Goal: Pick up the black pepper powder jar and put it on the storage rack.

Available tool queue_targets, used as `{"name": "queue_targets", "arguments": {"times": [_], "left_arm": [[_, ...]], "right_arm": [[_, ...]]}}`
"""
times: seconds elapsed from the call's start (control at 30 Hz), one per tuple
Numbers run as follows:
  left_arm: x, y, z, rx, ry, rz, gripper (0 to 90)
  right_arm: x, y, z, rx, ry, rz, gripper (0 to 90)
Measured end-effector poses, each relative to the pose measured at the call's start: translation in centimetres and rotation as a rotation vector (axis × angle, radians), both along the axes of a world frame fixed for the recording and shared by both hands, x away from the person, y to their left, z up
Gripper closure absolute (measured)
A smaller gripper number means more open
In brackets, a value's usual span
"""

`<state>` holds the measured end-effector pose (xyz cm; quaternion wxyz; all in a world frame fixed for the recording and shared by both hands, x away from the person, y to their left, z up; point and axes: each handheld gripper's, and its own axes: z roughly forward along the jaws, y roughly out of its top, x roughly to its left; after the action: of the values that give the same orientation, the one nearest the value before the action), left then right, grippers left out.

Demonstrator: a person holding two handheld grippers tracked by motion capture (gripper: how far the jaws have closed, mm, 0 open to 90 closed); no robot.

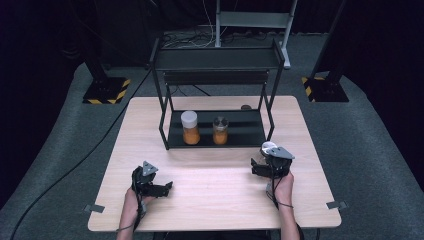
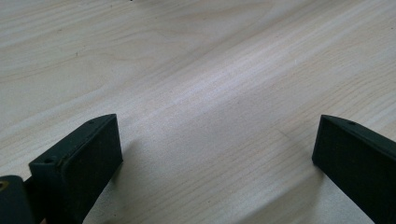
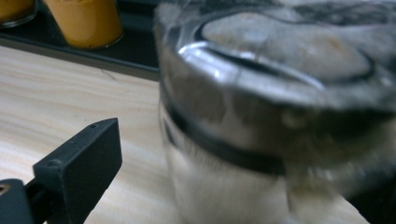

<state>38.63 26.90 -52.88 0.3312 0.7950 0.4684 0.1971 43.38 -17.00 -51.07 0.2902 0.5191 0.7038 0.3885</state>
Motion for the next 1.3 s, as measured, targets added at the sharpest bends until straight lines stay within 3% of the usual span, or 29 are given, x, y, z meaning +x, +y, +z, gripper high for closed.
{"name": "queue_targets", "arguments": {"times": [0.07,0.2,0.5,1.07,1.3], "left_arm": [[0.0,0.0,0.0,0.001,-0.001,0.000,1.1],[0.0,0.0,0.0,0.000,-0.001,0.000,1.0],[0.0,0.0,0.0,0.000,0.000,0.000,1.0],[0.0,0.0,0.0,-0.001,0.000,0.001,1.0],[0.0,0.0,0.0,-0.002,0.000,0.002,1.0]], "right_arm": [[0.2,0.0,-0.2,0.005,-0.006,0.001,2.3],[0.0,0.0,-0.7,-0.012,-0.052,-0.030,15.3],[-0.3,-0.3,-0.8,0.020,-0.063,-0.050,29.6],[-0.4,-0.4,-0.6,0.022,-0.058,-0.031,30.0],[-0.6,-0.1,0.3,0.025,-0.071,-0.018,30.0]]}}
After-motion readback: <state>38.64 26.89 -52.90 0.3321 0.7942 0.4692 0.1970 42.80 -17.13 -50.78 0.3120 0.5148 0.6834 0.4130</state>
